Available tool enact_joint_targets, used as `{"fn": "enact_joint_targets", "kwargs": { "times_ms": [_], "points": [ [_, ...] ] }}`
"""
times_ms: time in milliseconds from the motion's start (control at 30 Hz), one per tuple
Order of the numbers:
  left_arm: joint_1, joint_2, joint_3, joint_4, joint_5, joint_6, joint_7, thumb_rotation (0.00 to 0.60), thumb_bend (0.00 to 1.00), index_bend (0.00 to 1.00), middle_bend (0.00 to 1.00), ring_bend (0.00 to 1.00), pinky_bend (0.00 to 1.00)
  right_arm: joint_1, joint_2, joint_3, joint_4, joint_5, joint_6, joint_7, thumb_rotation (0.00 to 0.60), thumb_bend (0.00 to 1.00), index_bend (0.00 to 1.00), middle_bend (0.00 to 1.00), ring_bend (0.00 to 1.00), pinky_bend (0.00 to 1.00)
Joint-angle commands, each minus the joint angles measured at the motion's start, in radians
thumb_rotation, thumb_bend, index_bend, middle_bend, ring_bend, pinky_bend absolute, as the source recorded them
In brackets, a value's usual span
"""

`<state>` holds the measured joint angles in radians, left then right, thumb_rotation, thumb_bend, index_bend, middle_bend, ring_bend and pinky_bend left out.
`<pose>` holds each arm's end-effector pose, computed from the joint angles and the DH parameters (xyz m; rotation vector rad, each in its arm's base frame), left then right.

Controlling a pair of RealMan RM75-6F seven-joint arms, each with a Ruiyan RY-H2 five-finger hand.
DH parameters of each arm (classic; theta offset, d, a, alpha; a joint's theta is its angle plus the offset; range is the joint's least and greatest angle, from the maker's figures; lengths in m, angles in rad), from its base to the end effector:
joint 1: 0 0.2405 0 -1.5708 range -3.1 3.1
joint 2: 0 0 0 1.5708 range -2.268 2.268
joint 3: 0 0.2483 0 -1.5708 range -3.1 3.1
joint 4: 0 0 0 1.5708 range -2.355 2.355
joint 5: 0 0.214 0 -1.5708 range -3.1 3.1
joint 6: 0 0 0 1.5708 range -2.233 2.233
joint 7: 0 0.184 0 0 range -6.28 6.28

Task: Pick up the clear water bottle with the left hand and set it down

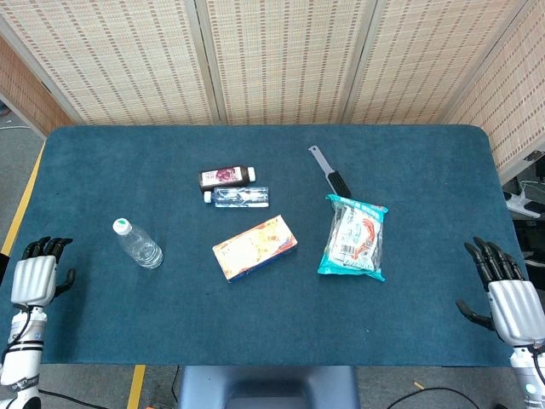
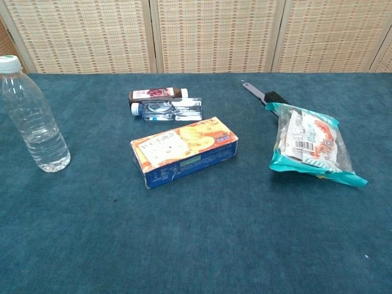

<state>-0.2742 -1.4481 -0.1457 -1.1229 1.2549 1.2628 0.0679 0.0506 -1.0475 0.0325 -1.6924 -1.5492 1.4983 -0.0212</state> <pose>-0.3652 0.3071 0.0996 -1.3212 -0.8596 -0.7008 -0.2945 -0.2059 0.1622 1.4163 -0.8976 0.8964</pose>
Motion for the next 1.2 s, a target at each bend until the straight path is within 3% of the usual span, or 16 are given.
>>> {"fn": "enact_joint_targets", "kwargs": {
  "times_ms": [33, 533, 733, 967, 1200],
  "points": [
    [-0.002, 0.001, -0.005, -0.002, -0.004, -0.003, 0.006, 0.6, 0.39, 0.22, 0.21, 0.12, 0.15, 0.0, 0.001, 0.001, 0.0, -0.002, 0.001, 0.004, 0.6, 0.14, 0.0, 0.0, 0.0, 0.13],
    [0.002, 0.005, -0.019, -0.032, -0.021, -0.031, -0.061, 0.6, 0.4, 0.19, 0.19, 0.12, 0.15, 0.004, -0.001, 0.005, -0.001, 0.012, -0.011, -0.003, 0.6, 0.14, 0.0, 0.0, 0.0, 0.13],
    [-0.007, 0.062, -0.042, -0.153, -0.045, -0.127, -0.241, 0.6, 0.4, 0.01, 0.07, 0.07, 0.13, 0.001, -0.004, -0.004, -0.001, -0.009, -0.003, -0.005, 0.6, 0.14, 0.0, 0.0, 0.0, 0.13],
    [-0.038, 0.145, -0.076, -0.276, -0.005, -0.275, -0.624, 0.6, 0.39, 0.0, 0.03, 0.06, 0.09, 0.009, 0.004, -0.008, -0.002, -0.006, -0.025, 0.006, 0.6, 0.14, 0.0, 0.0, 0.0, 0.13],
    [-0.075, 0.11, -0.097, -0.251, 0.027, -0.303, -0.8, 0.6, 0.39, 0.0, 0.01, 0.0, 0.05, 0.005, 0.011, -0.01, -0.002, -0.014, -0.014, 0.022, 0.6, 0.14, 0.0, 0.0, 0.0, 0.13]
  ]
}}
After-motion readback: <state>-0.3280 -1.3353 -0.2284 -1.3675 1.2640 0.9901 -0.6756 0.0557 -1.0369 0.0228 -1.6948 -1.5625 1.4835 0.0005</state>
